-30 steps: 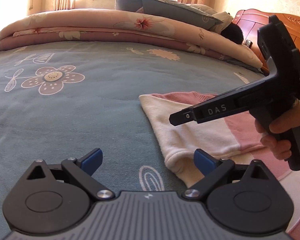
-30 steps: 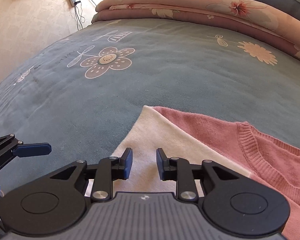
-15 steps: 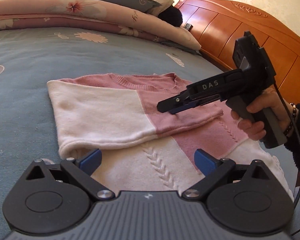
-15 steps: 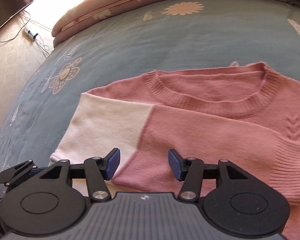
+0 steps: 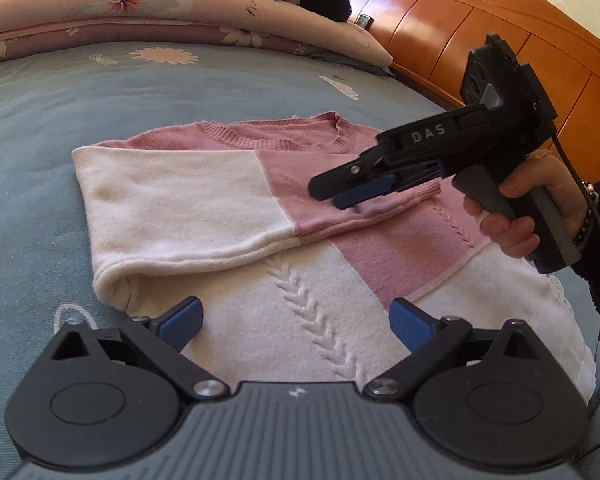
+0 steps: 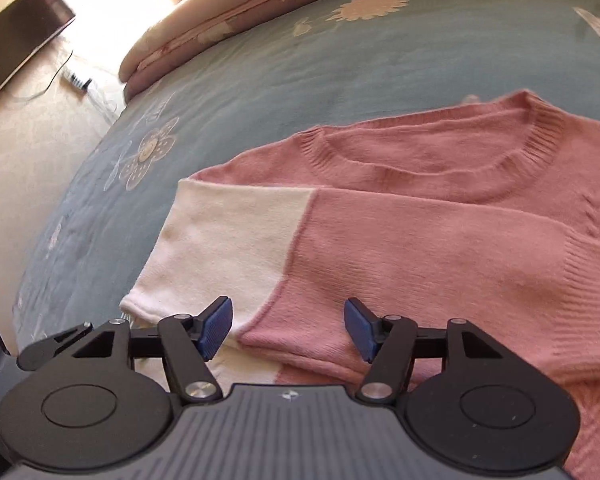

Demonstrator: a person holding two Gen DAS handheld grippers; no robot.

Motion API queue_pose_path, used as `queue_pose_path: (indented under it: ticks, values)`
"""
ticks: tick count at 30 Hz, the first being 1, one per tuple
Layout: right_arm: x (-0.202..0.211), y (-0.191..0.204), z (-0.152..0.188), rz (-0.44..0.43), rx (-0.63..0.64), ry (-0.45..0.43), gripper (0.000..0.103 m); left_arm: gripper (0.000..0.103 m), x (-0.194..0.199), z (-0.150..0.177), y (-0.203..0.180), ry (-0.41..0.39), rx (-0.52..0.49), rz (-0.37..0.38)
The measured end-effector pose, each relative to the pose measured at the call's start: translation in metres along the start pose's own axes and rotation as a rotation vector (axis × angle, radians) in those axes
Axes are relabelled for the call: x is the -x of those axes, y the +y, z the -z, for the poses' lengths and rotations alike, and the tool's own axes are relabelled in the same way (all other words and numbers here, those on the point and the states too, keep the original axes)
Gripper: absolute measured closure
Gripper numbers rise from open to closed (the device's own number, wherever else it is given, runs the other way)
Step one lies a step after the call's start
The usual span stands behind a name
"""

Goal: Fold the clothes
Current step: 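Move the open right gripper across the sweater to the white-cuffed sleeve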

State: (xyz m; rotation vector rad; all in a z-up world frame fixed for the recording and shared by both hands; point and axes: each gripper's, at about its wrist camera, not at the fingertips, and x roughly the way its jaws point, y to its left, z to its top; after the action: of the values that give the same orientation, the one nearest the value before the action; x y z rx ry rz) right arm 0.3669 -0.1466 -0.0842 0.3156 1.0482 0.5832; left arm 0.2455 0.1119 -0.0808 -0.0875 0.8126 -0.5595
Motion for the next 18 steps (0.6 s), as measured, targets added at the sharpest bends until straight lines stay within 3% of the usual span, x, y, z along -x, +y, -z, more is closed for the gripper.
queue_pose_path:
  ticks: [6, 12, 15, 18]
  values:
    - [0.040, -0.034, 0.003, 0.090, -0.113, -0.087, 0.034, 0.004, 0.002, -0.001, -0.008, -0.011, -0.018, 0.017]
    - [0.037, -0.027, -0.001, 0.087, -0.095, -0.131, 0.032, 0.004, -0.006, -0.001, -0.017, 0.010, -0.053, 0.014]
    - [0.033, -0.038, 0.005, 0.165, -0.075, -0.102, 0.032, 0.004, -0.014, 0.001, -0.020, 0.037, -0.068, -0.015]
    - [0.054, -0.054, 0.013, 0.196, -0.101, -0.145, 0.032, 0.004, -0.013, 0.001, -0.023, 0.024, -0.073, -0.008]
